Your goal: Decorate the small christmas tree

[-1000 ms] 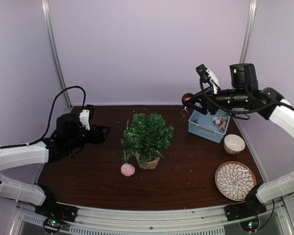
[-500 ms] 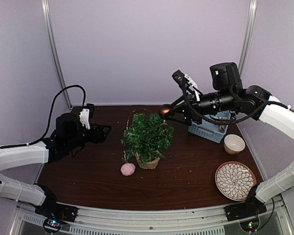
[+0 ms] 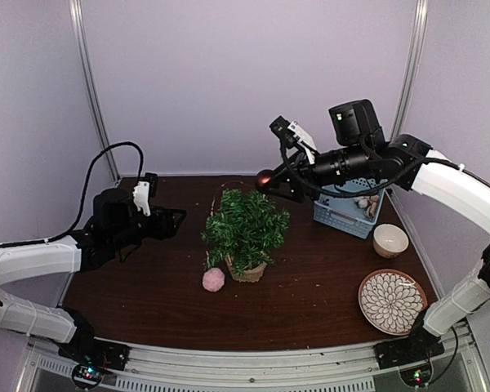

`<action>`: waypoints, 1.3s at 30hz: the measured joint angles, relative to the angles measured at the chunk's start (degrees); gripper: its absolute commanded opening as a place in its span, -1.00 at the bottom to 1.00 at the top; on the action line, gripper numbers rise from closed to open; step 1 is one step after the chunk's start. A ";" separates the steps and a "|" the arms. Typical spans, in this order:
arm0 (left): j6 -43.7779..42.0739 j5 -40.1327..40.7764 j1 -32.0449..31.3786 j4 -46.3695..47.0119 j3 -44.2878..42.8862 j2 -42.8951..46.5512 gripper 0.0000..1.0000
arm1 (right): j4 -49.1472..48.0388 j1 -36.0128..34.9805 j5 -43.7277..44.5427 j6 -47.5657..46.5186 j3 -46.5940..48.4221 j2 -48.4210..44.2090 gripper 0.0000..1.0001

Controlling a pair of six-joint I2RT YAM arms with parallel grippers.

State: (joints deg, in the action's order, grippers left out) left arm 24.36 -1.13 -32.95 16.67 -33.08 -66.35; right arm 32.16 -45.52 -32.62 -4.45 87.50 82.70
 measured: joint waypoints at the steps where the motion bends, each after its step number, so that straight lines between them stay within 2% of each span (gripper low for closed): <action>1: 0.00 0.00 0.00 0.00 0.00 0.00 0.45 | 0.37 0.00 0.70 -0.22 0.55 0.44 -0.21; 9: -0.07 0.04 0.00 0.02 0.00 0.00 0.45 | 2.62 0.00 5.73 -1.95 2.58 1.03 -0.21; 20: -1.75 -0.52 -0.44 0.52 0.07 0.15 0.39 | 3.17 0.39 7.23 -2.73 3.08 1.81 -0.22; 31: -12.26 -0.17 -5.99 3.41 1.92 9.60 0.31 | 3.15 1.70 8.83 -2.40 3.26 3.67 -0.23; 39: -18.97 -0.13 -10.10 2.99 0.68 9.99 0.30 | 2.84 1.90 8.87 -1.70 3.26 3.69 -0.23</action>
State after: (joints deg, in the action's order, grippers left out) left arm 5.39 -1.26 -43.05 19.66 -32.40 -56.36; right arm 35.00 -43.62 -23.75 -6.15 90.76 86.39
